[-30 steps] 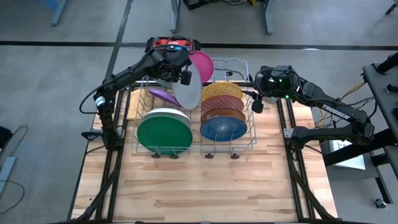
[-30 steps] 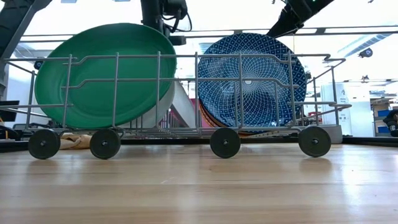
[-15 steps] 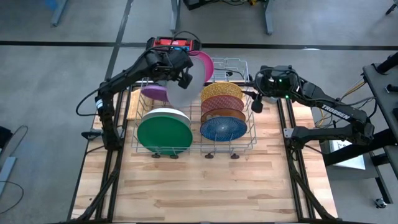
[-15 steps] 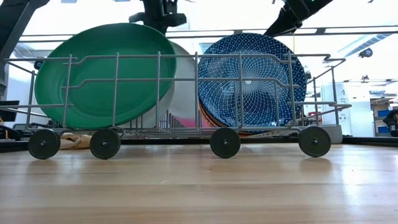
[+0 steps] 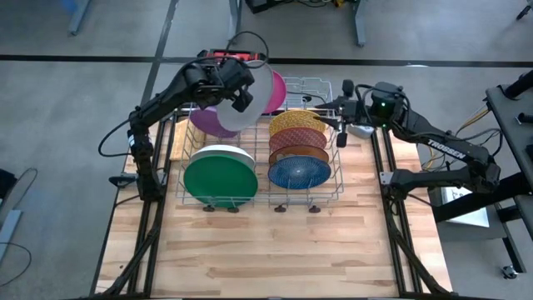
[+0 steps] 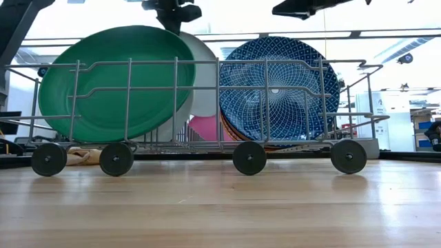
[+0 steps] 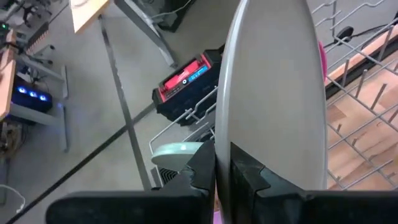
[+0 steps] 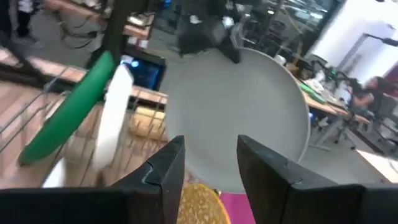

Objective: Sort dishes
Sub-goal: Put the gray plate into the dishwasher rack

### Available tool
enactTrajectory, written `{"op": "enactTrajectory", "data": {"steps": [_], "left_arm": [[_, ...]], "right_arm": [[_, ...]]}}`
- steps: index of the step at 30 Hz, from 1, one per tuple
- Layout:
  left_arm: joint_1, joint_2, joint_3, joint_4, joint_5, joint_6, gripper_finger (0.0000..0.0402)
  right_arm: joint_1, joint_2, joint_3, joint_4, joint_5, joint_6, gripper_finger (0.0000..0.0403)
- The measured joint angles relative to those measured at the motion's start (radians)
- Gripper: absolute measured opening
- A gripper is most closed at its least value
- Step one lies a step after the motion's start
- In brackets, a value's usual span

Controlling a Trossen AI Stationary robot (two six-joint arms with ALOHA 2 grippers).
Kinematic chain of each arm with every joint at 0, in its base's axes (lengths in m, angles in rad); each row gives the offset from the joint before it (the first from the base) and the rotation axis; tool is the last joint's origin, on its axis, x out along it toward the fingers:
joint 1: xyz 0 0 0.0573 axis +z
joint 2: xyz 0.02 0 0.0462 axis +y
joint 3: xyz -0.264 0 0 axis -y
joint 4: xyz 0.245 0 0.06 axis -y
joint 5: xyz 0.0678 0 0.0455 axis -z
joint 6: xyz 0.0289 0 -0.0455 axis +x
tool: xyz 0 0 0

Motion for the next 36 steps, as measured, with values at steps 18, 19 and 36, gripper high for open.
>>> {"op": "enactTrajectory", "data": {"steps": [18,19,36], "left_arm": [[-0.222,-0.011,0.03,0.077,-0.061,0.312,0.0013],[-0.229,-0.011,0.03,0.085,-0.074,0.315,0.0013],[-0.265,-0.017,0.029,0.132,-0.102,0.511,0.0013]], "right_arm": [[-0.013,0.205,0.136,0.111,0.036,0.114,0.0276],[-0.013,0.219,0.145,0.111,0.033,0.104,0.0281],[-0.023,0.485,0.388,0.088,-0.018,-0.141,0.0277]]}}
